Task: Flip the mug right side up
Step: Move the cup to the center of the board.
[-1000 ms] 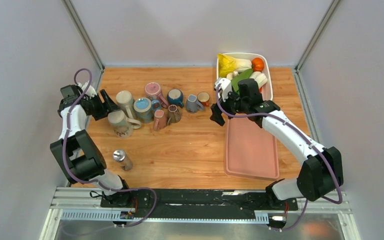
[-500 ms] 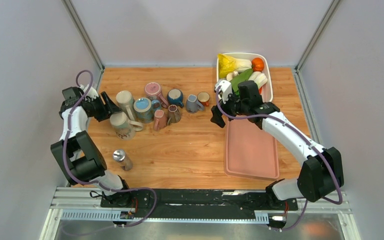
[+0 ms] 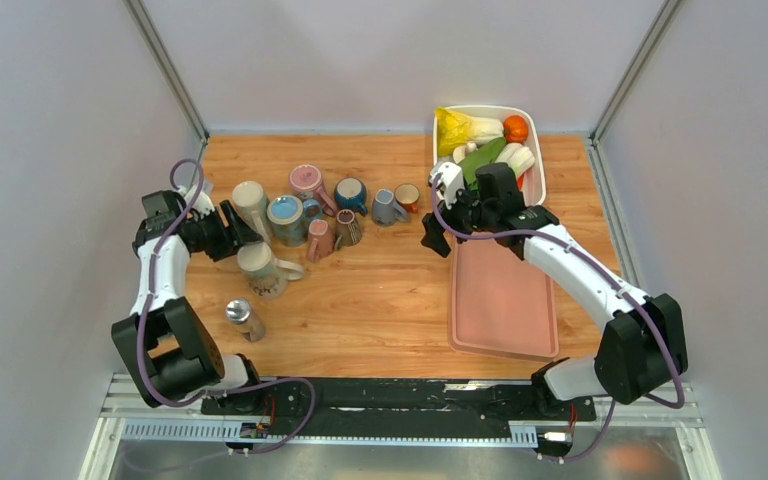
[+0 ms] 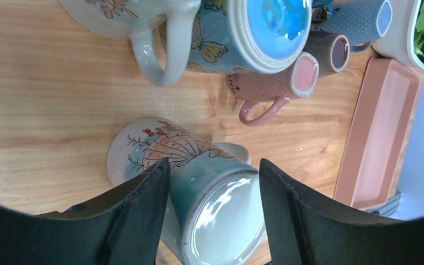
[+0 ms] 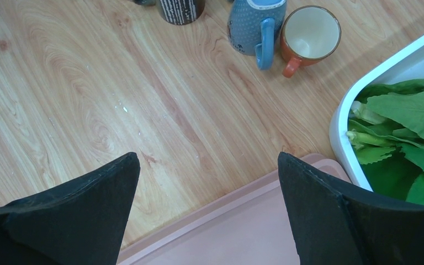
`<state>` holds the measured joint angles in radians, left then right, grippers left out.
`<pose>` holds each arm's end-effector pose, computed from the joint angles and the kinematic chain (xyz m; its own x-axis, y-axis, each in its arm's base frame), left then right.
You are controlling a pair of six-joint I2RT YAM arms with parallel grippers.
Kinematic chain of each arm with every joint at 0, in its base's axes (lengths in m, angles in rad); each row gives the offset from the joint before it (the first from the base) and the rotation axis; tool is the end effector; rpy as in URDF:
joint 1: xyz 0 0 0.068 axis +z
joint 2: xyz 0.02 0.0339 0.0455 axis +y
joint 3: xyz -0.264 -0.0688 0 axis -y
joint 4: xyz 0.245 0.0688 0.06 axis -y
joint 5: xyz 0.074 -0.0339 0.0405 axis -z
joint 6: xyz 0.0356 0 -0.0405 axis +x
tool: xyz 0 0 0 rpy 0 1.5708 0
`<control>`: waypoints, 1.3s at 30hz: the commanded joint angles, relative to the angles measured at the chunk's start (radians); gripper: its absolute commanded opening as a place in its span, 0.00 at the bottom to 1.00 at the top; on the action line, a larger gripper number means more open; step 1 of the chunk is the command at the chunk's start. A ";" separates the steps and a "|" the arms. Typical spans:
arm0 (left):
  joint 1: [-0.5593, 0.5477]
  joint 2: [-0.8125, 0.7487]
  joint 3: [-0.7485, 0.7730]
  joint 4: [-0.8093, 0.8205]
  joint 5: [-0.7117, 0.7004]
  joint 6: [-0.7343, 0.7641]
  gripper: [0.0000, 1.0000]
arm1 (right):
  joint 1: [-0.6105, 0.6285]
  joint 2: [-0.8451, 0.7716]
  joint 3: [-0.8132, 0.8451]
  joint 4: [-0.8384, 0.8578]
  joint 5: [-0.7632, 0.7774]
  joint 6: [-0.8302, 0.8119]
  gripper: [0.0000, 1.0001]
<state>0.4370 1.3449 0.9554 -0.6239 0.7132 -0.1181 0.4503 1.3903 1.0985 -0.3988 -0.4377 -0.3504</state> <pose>0.2488 0.0905 0.2476 -0.7628 -0.4547 -0.4599 -0.0971 0.7836 -0.6137 0.2693 0.1469 0.2925 -0.3024 -0.4915 -0.8167 -0.8434 0.5372 -0.0110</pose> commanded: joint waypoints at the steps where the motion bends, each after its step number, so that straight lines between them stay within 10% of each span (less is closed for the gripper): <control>1: -0.017 -0.066 0.028 -0.011 -0.037 -0.058 0.71 | 0.004 -0.010 -0.008 0.048 -0.055 -0.022 1.00; 11: -0.003 -0.215 0.067 -0.144 -0.263 -0.101 0.81 | 0.083 0.210 0.190 0.141 -0.300 -0.080 1.00; 26: -0.001 -0.179 -0.014 -0.140 -0.128 -0.084 0.73 | 0.371 0.611 0.506 0.155 -0.315 -0.231 0.91; 39: -0.046 -0.120 -0.071 0.006 0.044 -0.027 0.63 | 0.401 0.641 0.499 0.167 -0.251 -0.259 0.90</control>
<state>0.4210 1.2106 0.8989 -0.6827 0.6533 -0.1783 0.8513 2.0495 1.5703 -0.2695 -0.6956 -0.5758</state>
